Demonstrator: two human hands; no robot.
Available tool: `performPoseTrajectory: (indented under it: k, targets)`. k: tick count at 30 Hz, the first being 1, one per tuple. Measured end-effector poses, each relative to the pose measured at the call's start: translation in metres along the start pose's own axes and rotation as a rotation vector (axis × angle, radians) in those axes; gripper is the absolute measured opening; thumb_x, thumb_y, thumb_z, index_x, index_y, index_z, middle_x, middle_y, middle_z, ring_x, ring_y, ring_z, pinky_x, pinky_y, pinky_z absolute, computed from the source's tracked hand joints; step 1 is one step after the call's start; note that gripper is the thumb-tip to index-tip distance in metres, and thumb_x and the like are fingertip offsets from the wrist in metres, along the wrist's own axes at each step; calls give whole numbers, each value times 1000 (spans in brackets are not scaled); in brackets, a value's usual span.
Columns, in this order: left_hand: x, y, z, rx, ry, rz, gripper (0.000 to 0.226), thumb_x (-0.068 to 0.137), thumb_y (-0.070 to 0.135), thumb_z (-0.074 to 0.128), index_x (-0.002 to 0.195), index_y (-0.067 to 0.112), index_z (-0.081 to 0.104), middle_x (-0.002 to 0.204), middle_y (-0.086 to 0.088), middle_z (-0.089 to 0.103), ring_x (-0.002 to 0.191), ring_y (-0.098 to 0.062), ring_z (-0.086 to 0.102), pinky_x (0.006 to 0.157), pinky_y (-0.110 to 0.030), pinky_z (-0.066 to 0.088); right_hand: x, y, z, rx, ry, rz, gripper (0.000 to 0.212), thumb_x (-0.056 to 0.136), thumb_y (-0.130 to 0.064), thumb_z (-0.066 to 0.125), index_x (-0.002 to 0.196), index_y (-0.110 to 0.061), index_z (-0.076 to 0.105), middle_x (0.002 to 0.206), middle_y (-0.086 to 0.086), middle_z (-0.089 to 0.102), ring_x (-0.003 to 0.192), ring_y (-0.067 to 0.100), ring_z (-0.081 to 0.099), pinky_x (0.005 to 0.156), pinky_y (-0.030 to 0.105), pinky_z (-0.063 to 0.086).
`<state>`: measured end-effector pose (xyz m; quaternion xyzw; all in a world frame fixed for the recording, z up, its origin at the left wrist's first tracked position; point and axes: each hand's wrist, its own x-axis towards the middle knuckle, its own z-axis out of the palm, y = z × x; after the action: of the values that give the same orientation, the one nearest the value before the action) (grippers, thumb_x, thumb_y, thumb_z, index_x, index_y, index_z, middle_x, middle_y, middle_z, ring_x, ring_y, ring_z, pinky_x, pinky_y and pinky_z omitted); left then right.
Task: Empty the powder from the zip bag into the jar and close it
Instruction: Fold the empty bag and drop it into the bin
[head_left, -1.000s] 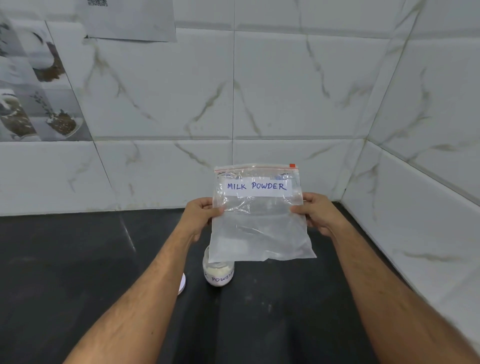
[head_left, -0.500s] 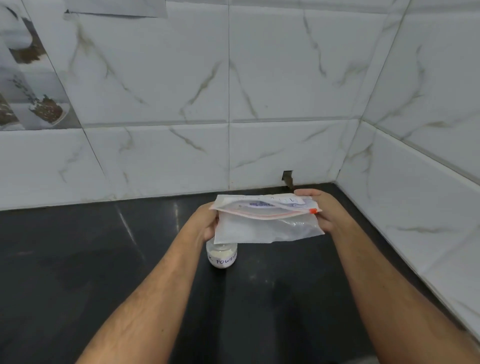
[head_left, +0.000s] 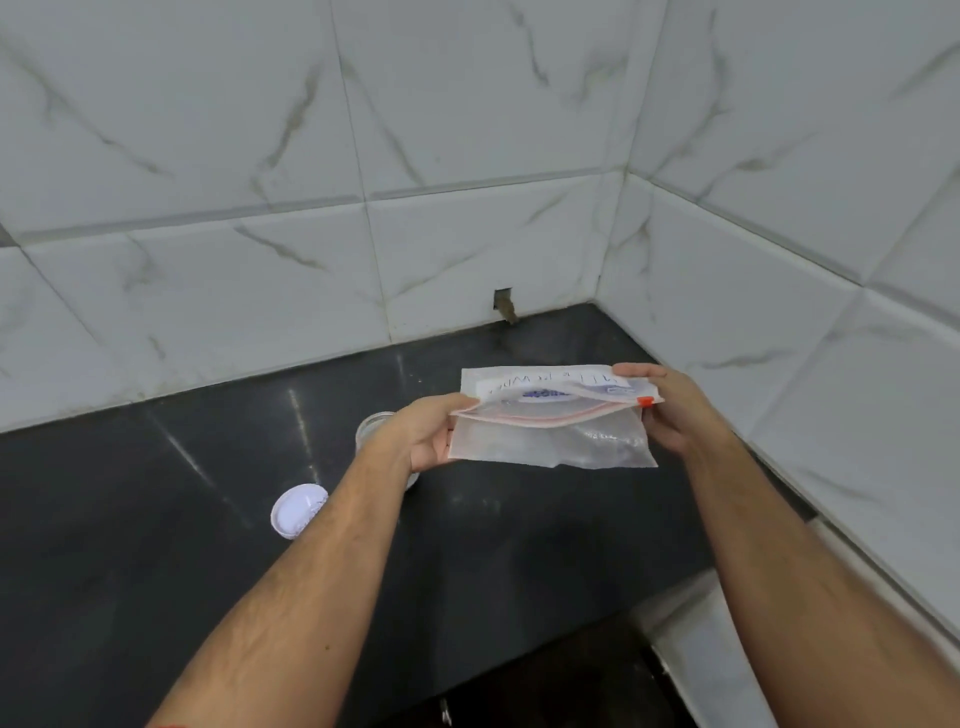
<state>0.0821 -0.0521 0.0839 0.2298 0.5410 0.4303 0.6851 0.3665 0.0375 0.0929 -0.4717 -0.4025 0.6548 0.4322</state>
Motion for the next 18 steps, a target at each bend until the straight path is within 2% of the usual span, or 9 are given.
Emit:
performPoseTrajectory:
  k: [2, 4, 6, 7, 10, 12, 14, 16, 18]
  targets:
    - [1, -6, 12, 33, -85, 60, 34, 95, -2, 48, 126, 5, 62, 108, -10, 74, 87, -21, 73, 73, -32, 62, -13, 1, -21, 98, 15, 35, 19, 91, -6, 55, 103, -5, 70, 111, 22, 69, 84, 26, 71, 73, 36, 58]
    - [2, -12, 25, 88, -158, 111, 39, 92, -7, 45, 123, 9, 63, 116, -10, 72, 89, -19, 71, 71, -29, 60, -26, 3, -43, 173, -2, 106, 33, 97, -25, 45, 116, -11, 67, 121, 22, 67, 94, 34, 70, 75, 41, 57]
    - [3, -22, 38, 190, -159, 130, 44, 89, -6, 45, 125, 13, 63, 122, -11, 69, 88, -19, 69, 68, -29, 58, -45, 6, -63, 110, -46, 176, 50, 99, -51, 39, 122, -13, 61, 116, 21, 69, 97, 37, 70, 74, 46, 58]
    - [2, -27, 46, 247, -167, 130, 47, 87, -4, 45, 126, 14, 63, 124, -12, 69, 89, -20, 68, 67, -30, 58, -56, 8, -73, 39, -68, 198, 57, 96, -59, 43, 125, -13, 59, 110, 20, 72, 97, 37, 70, 79, 49, 57]
    - [-11, -45, 78, 293, -280, 123, 48, 87, -2, 42, 123, 17, 67, 123, -14, 69, 96, -25, 68, 75, -37, 58, -94, 12, -104, -238, -254, 217, 61, 88, -50, 62, 132, -9, 56, 105, 19, 73, 95, 32, 69, 90, 48, 49]
    - [-20, -62, 100, 224, -297, 76, 43, 90, 1, 43, 120, 16, 69, 119, -13, 71, 95, -25, 69, 75, -37, 59, -123, 16, -119, -381, -387, 241, 53, 88, -40, 65, 127, -4, 60, 115, 18, 71, 99, 26, 69, 84, 38, 55]
    - [-25, -84, 122, 167, -238, -2, 35, 93, 5, 48, 123, 10, 66, 125, -16, 68, 97, -25, 68, 78, -37, 60, -151, 24, -133, -409, -384, 295, 43, 88, -32, 66, 120, -5, 60, 112, 13, 72, 92, 21, 72, 73, 32, 60]
    - [-34, -110, 144, 83, -192, -94, 30, 98, 20, 55, 122, 5, 63, 125, -16, 67, 98, -25, 68, 84, -38, 58, -178, 38, -152, -353, -353, 329, 33, 93, -21, 65, 120, -4, 59, 108, 11, 73, 87, 21, 73, 70, 32, 61]
    - [-47, -135, 168, -58, -187, -164, 54, 98, 51, 50, 117, 4, 67, 119, -15, 70, 96, -28, 72, 87, -43, 57, -203, 54, -176, -272, -304, 321, 32, 94, -15, 63, 123, -2, 58, 111, 14, 72, 88, 23, 73, 72, 34, 62]
